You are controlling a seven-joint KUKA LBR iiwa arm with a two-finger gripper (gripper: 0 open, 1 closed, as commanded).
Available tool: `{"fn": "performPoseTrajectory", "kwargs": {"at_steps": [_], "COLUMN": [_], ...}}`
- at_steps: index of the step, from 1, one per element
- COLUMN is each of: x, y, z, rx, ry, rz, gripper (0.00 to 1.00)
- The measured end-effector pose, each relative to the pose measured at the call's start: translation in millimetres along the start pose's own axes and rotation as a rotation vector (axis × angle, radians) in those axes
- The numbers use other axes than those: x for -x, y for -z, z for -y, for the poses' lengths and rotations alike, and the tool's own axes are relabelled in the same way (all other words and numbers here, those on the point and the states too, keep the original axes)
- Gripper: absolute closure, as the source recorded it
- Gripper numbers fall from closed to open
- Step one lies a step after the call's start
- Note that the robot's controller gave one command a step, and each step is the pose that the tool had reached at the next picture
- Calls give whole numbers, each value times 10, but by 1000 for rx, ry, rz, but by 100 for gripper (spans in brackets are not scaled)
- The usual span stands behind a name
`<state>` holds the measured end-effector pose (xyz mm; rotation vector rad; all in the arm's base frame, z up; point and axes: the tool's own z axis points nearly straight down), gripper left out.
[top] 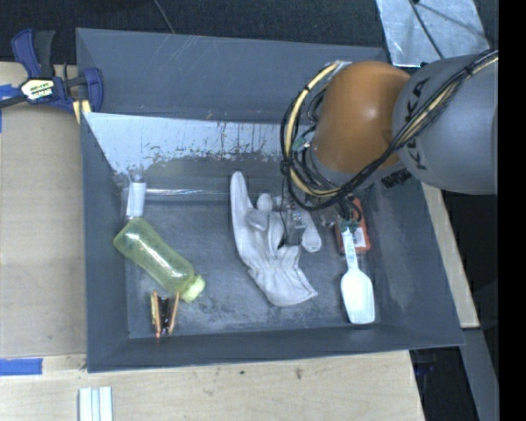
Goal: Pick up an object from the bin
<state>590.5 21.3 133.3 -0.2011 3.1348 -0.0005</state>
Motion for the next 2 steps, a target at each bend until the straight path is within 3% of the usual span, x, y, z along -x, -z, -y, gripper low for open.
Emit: {"fn": "performPoseTrajectory", "kwargs": {"at_steps": [2], "x": [6], "y": [325], "z": [2], "rx": [0], "ry": [0], "rz": [3], "gripper": [100]}}
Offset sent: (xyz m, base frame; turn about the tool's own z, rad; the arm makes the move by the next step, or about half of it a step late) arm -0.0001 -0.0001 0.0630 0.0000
